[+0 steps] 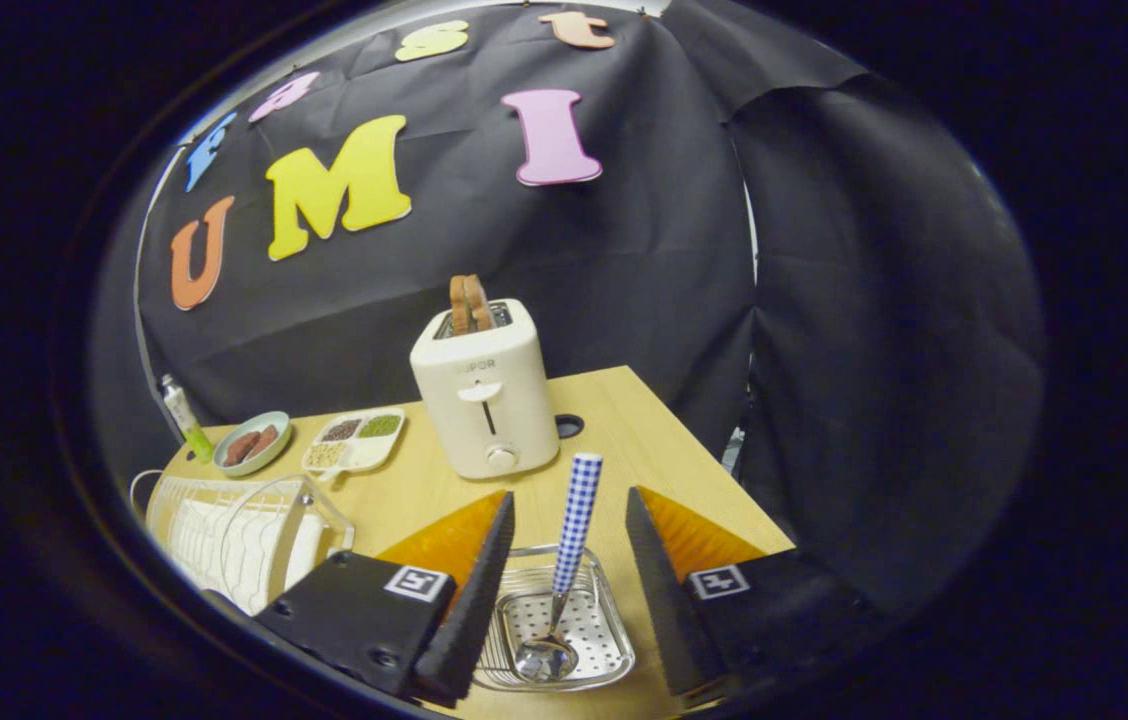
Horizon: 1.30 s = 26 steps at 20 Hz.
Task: Take the plate from the dish rack, then take the spoon from the basket and place it into the plate.
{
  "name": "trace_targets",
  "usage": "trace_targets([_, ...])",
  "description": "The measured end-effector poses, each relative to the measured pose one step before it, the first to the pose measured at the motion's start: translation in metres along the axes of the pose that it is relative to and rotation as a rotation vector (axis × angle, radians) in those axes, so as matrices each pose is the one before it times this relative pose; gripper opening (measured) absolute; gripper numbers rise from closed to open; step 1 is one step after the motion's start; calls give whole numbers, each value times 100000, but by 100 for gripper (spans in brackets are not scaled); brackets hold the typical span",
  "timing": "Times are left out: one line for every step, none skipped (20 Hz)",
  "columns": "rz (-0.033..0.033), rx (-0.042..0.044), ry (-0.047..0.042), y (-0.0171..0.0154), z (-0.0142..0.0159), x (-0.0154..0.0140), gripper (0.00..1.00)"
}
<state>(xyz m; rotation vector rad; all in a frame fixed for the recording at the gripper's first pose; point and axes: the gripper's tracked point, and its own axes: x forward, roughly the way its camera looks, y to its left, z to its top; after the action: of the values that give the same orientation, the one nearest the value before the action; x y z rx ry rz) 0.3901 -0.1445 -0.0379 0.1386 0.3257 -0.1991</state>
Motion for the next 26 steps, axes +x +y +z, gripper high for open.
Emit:
trace_targets([95, 2245, -2211, -10, 150, -36, 42])
trace_targets([2379, 377, -17, 601, 118, -671, 19])
trace_targets([1135, 146, -716, 392, -83, -388, 17])
trace_targets([-223, -11, -1044, 115, 287, -349, 15])
trace_targets([-709, -589, -1941, 136, 150, -224, 15])
trace_targets([-293, -739, -2466, 216, 553, -600, 15])
trace_targets([-223, -302, -2898, 253, 787, -591, 15])
trace_targets([269, -459, -2861, 316, 888, -835, 15])
trace_targets([40, -496, -2779, 308, 482, -582, 15])
trace_targets([-1113, -901, -2275, 88, 875, -870, 15])
trace_targets([-1208, -2281, -2979, -288, 915, -1293, 15])
trace_targets([-835, -2223, -3927, 124, 1333, -1314, 15])
trace_targets([-438, -2003, -3649, 395, 1506, -1338, 15])
trace_targets([1030, -707, -3608, 604, 1474, -1623, 15])
trace_targets([1233, -1156, -3066, 662, 1332, -1721, 15])
trace_targets([469, -2031, -2643, 454, 1140, -1601, 15])
trace_targets([475, -1856, -2856, 742, 1450, -1498, 15])
trace_targets([248, -860, -3055, 625, 1257, -1614, 15])
trace_targets([418, -321, -2265, 735, 1058, -1777, 15])
trace_targets([1016, 456, -1388, 892, 722, -1623, 15])
trace_targets([1360, 264, -1170, 852, 617, -1652, 15])
trace_targets([997, 489, -1683, 842, 730, -1477, 14])
trace_targets([671, 729, -1580, 900, 581, -1436, 15])
trace_targets([830, 632, -1369, 1051, 299, -1301, 15])
trace_targets([1447, 732, -697, 1219, 305, -1341, 15])
trace_targets([2213, 484, 195, 1393, 59, -1242, 14])
